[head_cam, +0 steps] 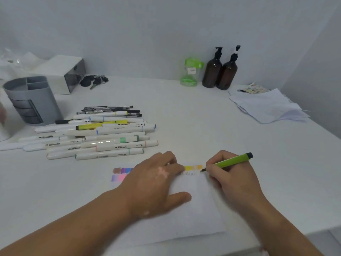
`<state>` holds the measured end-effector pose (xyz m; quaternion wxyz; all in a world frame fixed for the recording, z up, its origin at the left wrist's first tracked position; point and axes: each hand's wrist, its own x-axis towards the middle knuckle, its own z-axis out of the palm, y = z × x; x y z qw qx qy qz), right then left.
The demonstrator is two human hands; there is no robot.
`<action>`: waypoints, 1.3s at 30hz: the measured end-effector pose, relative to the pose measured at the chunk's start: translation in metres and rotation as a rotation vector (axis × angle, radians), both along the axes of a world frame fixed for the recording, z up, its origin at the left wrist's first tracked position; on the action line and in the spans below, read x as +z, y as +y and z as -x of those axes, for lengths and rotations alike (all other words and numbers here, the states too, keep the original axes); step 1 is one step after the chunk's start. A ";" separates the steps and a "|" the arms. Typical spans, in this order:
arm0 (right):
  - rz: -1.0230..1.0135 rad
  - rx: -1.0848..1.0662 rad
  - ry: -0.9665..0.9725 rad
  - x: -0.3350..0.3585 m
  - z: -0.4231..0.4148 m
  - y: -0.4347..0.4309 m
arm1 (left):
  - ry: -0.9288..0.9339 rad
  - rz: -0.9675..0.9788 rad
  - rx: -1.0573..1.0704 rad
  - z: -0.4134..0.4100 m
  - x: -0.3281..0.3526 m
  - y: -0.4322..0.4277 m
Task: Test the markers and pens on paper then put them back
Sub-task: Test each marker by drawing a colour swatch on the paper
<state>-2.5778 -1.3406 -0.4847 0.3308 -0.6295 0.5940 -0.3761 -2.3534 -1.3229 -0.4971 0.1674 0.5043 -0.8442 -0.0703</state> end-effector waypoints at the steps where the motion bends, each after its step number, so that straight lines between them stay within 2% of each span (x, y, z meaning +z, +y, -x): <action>1: 0.023 -0.009 0.036 -0.002 -0.001 -0.002 | 0.009 0.004 0.004 -0.001 -0.001 0.000; 23: 0.006 0.067 0.095 -0.003 -0.003 -0.008 | 0.049 -0.011 0.015 -0.001 0.000 0.001; 33: 0.003 0.046 0.054 -0.005 -0.002 -0.009 | 0.047 -0.012 0.019 -0.001 -0.001 0.000; 39: 0.011 0.030 0.093 -0.006 -0.001 -0.010 | 0.055 -0.021 0.017 -0.002 0.000 0.000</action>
